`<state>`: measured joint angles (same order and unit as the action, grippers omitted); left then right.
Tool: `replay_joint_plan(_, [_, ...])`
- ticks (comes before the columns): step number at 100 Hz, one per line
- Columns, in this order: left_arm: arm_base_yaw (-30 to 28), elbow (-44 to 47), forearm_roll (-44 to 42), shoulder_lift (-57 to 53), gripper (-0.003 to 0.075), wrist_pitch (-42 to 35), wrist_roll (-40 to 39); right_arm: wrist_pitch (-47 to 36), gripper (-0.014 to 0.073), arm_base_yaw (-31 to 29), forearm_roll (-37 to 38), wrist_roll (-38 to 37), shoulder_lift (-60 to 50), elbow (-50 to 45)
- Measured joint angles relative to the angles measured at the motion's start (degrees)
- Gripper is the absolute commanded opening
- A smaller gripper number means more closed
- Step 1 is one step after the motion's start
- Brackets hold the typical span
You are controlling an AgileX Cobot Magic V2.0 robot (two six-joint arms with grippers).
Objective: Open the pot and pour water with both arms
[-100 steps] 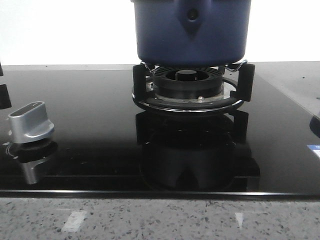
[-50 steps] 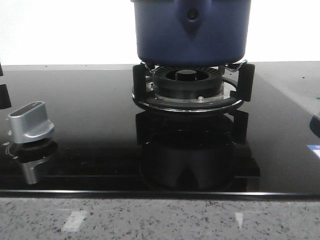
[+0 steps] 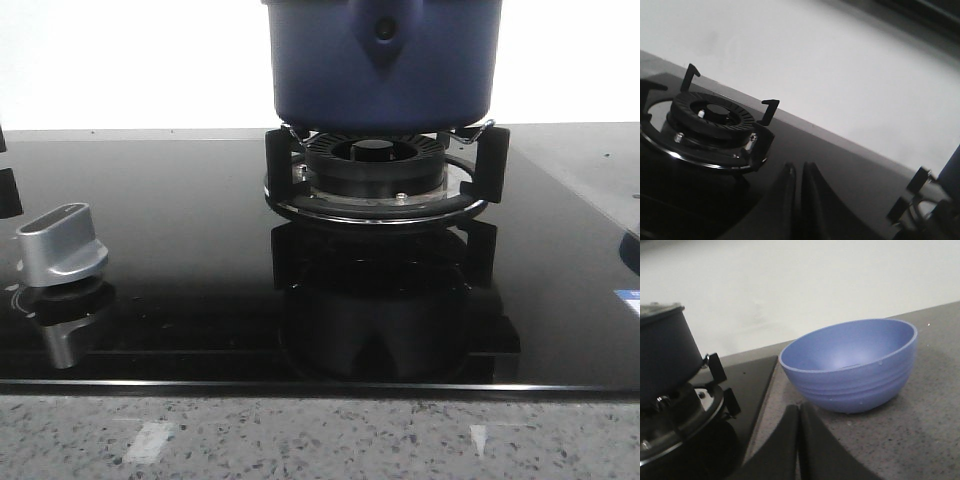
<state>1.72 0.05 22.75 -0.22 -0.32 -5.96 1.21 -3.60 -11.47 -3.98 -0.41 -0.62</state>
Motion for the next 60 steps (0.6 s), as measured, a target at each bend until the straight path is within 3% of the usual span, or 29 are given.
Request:
replay_joint_plan(12, [0.0, 0.0, 10.8, 0.0, -0.002, -1.1, 0.0, -1.2, -0.0047, 0.0, -10.7, 0.0, 0.0, 0.0])
replay_joint_plan(24, [0.0, -0.7, 13.9, 0.0, -0.002, -0.1, 0.0, 0.6, -0.0047, 0.0, -16.5, 0.0, 0.0, 0.3])
replay_joint_plan(35, [0.0, -4.4, 12.0, 0.0, -0.002, 3.5, 0.0, 7.7, -0.0046, 0.0, -15.0, 0.0, 0.0, 4.3])
replay_joint_plan(60, [0.0, -22.6, -0.7, 8.1, -0.002, 18.5, 1.8, 24.9, -0.0047, 0.0, -2.8, 0.0, 7.4, 21.2])
